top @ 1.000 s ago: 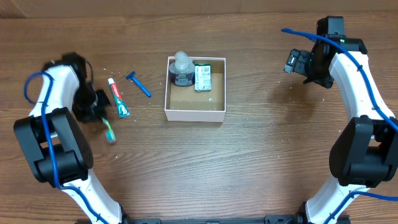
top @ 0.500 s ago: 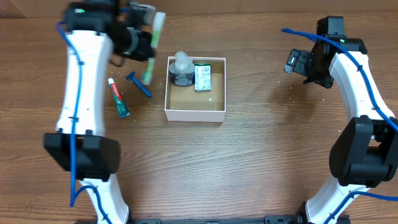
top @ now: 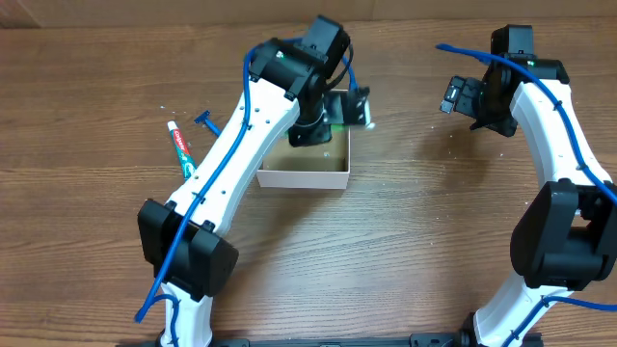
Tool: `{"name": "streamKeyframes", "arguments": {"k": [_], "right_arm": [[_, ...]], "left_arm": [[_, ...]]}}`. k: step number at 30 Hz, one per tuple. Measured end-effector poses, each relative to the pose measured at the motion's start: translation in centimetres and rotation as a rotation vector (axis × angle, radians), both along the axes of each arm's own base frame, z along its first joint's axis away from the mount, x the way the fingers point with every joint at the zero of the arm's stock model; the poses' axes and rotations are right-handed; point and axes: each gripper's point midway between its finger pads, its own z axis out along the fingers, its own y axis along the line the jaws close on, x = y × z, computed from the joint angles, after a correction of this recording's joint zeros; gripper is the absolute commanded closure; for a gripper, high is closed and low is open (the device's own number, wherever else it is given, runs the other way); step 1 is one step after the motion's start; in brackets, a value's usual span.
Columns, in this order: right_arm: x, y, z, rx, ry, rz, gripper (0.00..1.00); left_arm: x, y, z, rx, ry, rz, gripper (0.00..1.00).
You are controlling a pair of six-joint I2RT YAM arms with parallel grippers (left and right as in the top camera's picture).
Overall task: Pack container
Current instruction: 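Carry the toothbrush with the left gripper and lower it into the box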
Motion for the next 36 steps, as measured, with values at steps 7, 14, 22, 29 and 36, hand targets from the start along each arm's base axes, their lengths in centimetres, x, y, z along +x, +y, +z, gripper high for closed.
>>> {"name": "streamKeyframes", "arguments": {"k": [7,14,22,29,36], "right_arm": [[0.0,0.0,0.0,0.000,0.000,0.000,0.00],[0.0,0.0,0.0,0.000,0.000,0.000,0.00],[0.0,0.0,0.0,0.000,0.000,0.000,0.00],[0.0,0.0,0.0,0.000,0.000,0.000,0.00],[0.0,0.0,0.0,0.000,0.000,0.000,0.00]], "left_arm": [[-0.8,1.7,-5.0,0.100,0.065,-0.041,0.96],[-0.7,1.8,-6.5,0.115,0.063,-0.073,0.96],[0.3,3.0,-6.5,0.125,0.045,-0.041,0.96],[0.6,3.4,-6.5,0.127,0.042,-0.033,0.96],[0.9,3.3,-6.5,0.123,0.026,-0.034,0.96]]}}
